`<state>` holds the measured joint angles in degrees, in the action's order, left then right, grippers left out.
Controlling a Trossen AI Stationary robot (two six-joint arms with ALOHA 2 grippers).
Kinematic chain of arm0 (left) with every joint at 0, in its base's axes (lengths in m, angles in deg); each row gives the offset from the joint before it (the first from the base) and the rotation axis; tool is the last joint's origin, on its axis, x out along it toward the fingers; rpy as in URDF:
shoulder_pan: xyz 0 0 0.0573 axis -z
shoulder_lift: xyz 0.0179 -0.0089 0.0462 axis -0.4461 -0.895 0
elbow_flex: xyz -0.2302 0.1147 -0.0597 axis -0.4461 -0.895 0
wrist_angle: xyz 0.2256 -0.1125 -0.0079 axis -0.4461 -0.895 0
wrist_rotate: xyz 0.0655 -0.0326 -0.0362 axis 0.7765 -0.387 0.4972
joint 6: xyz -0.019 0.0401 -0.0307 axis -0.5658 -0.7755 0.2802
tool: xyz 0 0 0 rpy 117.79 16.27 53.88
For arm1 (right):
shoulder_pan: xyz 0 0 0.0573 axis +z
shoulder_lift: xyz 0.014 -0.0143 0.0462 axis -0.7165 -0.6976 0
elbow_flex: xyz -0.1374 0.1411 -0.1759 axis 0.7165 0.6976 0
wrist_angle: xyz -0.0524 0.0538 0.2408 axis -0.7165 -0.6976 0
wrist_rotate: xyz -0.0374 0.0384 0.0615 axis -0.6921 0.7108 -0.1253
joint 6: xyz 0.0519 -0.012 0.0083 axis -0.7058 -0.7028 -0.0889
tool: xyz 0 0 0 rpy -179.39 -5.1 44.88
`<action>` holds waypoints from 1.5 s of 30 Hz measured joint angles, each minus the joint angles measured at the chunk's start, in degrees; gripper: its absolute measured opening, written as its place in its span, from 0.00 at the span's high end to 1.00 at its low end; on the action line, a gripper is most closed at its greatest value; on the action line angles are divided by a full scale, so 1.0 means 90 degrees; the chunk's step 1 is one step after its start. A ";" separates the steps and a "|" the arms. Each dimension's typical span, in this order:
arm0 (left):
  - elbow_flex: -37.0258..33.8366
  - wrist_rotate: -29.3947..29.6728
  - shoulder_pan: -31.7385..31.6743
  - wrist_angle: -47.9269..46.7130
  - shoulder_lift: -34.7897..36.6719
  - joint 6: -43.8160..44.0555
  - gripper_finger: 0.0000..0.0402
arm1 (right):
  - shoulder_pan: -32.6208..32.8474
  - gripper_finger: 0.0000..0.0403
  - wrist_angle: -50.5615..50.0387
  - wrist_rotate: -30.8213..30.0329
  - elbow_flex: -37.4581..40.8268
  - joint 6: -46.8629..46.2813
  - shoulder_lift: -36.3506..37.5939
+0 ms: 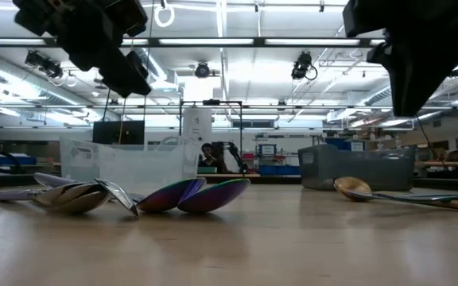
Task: Sort silverware by color (type)
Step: Put the blue spoon into the bottom transparent bin
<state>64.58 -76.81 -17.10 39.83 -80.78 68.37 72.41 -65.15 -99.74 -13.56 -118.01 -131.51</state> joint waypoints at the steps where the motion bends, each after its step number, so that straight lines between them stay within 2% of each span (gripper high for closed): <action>1: 0.0091 -0.0083 0.0000 -0.0093 -0.0110 -0.0029 0.55 | 0.0013 0.76 0.0054 0.0102 0.0038 -0.0022 0.0000; 5: 0.0510 -0.0233 0.0025 -0.0541 -0.0548 -0.0198 0.55 | 0.0089 0.76 0.0327 0.0244 0.0150 -0.0083 -0.0007; 18: 0.1712 -0.0528 0.0063 -0.1627 -0.2142 -0.1276 0.55 | 0.0419 0.76 0.0880 -0.0584 0.0157 -0.0525 -0.0007; 26: 0.1954 -0.0531 0.0063 -0.1454 -0.2943 -0.1832 0.55 | 0.0477 0.76 0.0799 -0.1015 0.0157 -0.0860 -0.0010; 35: 0.2066 -0.0512 0.0061 -0.0974 -0.3679 -0.2230 0.55 | 0.0484 0.76 0.0909 -0.1061 0.0157 -0.0882 -0.0012; 45: 0.2061 -0.0477 0.0178 -0.0995 -0.3706 -0.2449 0.55 | 0.0487 0.76 0.0968 -0.1080 0.0157 -0.0904 -0.0012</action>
<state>83.13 -81.10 -15.50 30.88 -114.14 46.33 76.79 -56.45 -109.46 -12.14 -126.14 -131.61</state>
